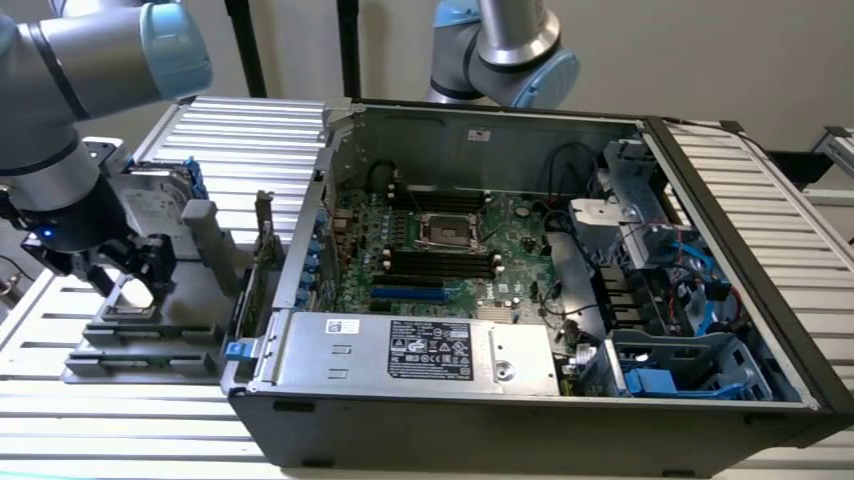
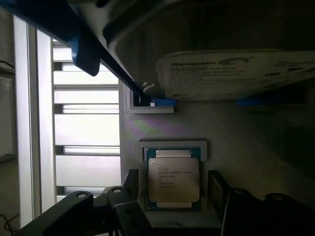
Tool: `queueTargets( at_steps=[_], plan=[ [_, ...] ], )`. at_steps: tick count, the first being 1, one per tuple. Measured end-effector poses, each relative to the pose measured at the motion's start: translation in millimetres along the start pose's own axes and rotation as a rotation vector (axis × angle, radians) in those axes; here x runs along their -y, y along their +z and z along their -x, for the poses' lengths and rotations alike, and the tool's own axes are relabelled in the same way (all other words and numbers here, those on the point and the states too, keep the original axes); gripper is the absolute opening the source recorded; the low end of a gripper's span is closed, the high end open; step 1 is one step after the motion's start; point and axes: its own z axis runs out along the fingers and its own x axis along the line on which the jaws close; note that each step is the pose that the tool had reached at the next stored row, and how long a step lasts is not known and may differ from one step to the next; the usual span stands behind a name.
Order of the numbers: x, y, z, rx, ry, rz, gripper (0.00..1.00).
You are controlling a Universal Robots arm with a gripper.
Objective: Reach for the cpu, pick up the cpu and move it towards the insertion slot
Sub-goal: 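Pick up the cpu and move it towards the insertion slot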
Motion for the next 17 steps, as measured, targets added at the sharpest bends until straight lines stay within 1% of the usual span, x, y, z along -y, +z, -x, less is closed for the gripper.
queueTargets(
  at_steps=[9, 17],
  plan=[
    [-2.1, 2.3, 0.7, -0.0004, 0.0, -0.0016, 0.67],
    [-2.5, 3.4, 2.3, -0.0007, 0.0, -0.0073, 0.67]
  ],
)
